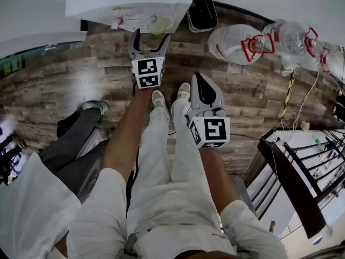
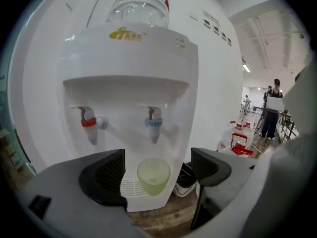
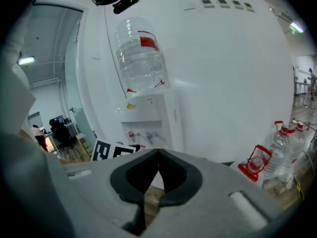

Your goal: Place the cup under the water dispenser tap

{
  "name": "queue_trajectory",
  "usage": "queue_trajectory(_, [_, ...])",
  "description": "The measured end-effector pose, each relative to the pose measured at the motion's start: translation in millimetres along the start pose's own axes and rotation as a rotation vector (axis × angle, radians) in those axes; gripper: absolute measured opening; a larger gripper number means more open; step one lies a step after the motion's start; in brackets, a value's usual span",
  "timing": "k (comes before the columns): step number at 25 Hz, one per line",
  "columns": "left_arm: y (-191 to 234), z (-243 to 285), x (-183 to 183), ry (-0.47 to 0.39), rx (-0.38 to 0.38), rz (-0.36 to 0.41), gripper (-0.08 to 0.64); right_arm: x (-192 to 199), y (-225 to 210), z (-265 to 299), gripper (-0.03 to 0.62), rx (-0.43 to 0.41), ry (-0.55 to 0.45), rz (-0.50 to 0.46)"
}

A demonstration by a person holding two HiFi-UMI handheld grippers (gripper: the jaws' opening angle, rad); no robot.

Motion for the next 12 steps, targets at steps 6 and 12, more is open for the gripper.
queue_trajectory(6, [-13.1,-48.0,-45.6,-0.03,-0.002,-0.044,0.335,-23.6,5.8,-22.7,-0.002,0.006,-0.009,0.016])
queue_trajectory(12, [-29.2,-103.2,-94.5,-0.065,0.01,-0.061,0.236,-54.7,20.6,-46.7,-0.002,0.004,-0.055,-0.013])
Point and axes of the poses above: the fingertips, and each gripper's own axes: z forward along the fingers, y to its left, x out of its underside, the point moved 4 cm from there along -z, backward along the fingers, and after that the axes turned 4 degrees about x, right-handed, at the moved point
